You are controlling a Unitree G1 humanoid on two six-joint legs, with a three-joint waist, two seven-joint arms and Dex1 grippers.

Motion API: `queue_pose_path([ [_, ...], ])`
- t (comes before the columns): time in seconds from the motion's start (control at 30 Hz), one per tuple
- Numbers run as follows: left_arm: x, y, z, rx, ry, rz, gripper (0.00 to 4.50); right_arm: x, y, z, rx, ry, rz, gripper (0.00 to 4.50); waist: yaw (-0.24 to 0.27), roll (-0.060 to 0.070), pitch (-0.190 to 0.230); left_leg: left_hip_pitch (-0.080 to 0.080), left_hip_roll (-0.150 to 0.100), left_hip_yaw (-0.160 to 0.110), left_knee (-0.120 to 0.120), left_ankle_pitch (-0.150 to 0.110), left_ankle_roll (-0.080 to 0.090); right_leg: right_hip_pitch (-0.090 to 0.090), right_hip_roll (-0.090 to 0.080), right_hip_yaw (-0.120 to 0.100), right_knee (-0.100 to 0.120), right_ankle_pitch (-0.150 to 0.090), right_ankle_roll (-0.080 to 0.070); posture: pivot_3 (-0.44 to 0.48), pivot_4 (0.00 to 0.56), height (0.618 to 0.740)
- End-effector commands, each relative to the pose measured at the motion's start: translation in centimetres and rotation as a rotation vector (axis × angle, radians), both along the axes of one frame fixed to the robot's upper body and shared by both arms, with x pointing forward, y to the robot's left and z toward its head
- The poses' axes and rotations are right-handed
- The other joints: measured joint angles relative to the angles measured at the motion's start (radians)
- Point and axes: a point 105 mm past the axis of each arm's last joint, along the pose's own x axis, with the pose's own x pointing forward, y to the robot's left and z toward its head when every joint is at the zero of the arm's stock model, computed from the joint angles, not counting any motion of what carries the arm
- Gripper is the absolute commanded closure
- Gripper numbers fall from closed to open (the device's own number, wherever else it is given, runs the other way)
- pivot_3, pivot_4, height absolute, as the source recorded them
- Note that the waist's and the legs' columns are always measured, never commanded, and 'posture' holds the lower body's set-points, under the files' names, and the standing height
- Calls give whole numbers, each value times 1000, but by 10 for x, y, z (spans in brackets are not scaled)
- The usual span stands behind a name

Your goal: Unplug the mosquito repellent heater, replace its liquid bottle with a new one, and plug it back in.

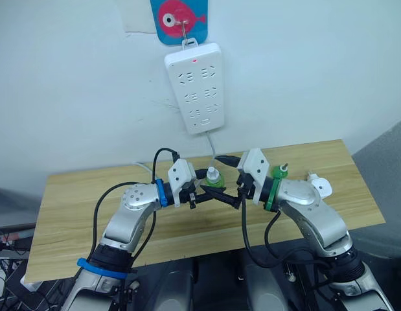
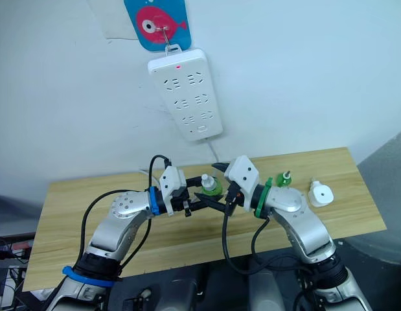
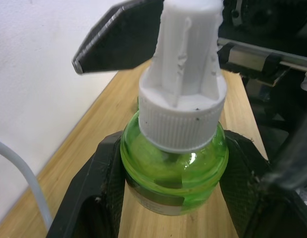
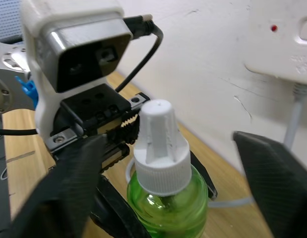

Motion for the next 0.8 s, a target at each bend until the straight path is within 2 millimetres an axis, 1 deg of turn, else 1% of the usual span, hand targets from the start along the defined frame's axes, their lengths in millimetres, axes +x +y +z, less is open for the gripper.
queue_pose_path([
  [0.03, -3, -2, 5, -7, -24, -12, 2248, -5, 0, 9, 30, -44, 8, 1683, 0, 0, 0, 0, 0, 0, 0, 0, 0, 0, 0, 0, 0, 0, 0, -43, 304, 740],
  [0.1, -4, -1, 3, -3, -21, -12, 2248, -9, 0, 9, 29, -39, 26, 2372, 0, 0, 0, 0, 0, 0, 0, 0, 0, 0, 0, 0, 0, 0, 0, -43, 304, 740],
  [0.13, -4, -1, 3, -2, -21, -12, 2248, -10, 0, 8, 29, -35, 34, 2810, 0, 0, 0, 0, 0, 0, 0, 0, 0, 0, 0, 0, 0, 0, 0, -43, 304, 740],
  [0.2, -6, 0, 2, 5, -22, -18, 2248, -14, 1, 7, 24, -27, 56, 3438, 0, 0, 0, 0, 0, 0, 0, 0, 0, 0, 0, 0, 0, 0, 0, -42, 303, 740],
  [0.27, -7, 0, 1, 10, -20, -26, 2248, -16, 2, 7, 23, -23, 74, 3433, 0, 0, 0, 0, 0, 0, 0, 0, 0, 0, 0, 0, 0, 0, 0, -42, 303, 740],
  [0.4, -17, -2, -3, 46, -27, -103, 2248, -26, 2, 6, -19, -23, 223, 3433, 0, 0, 0, 0, 0, 0, 0, 0, 0, 0, 0, 0, 0, 0, 0, -43, 307, 740],
  [0.47, -37, -4, -5, 92, -78, -257, 2248, -40, 0, 5, -78, -33, 453, 3433, 0, 0, 0, 0, 0, 1, 0, 0, 0, 0, 0, 0, -1, 0, 0, -33, 306, 740],
  [0.6, -61, -3, -12, 150, -96, -435, 2248, -54, -6, 6, -104, -5, 722, 3433, -1, 0, 0, 1, 1, 0, 0, 0, 1, 1, 1, -1, -1, 0, 0, -12, 306, 740],
  [0.7, -74, -3, -16, 179, -90, -550, 2248, -55, -6, 4, -147, 0, 871, 3433, -1, 0, 0, 1, 1, 0, 0, -1, 2, 1, 1, 0, -1, 0, 0, 2, 305, 740],
  [0.77, -79, -4, -16, 189, -86, -591, 2248, -53, -3, 4, -156, -15, 913, 3433, 1, 0, 0, 1, 1, 0, 0, -1, 3, 1, 0, 0, -1, 0, 0, 2, 305, 740],
  [0.8, -79, -3, -16, 191, -87, -600, 2248, -53, -2, 4, -160, -16, 934, 3433, 2, 0, 0, 1, 1, 0, 0, -1, 2, 1, 1, -1, -1, 0, 0, 29, 303, 740],
])
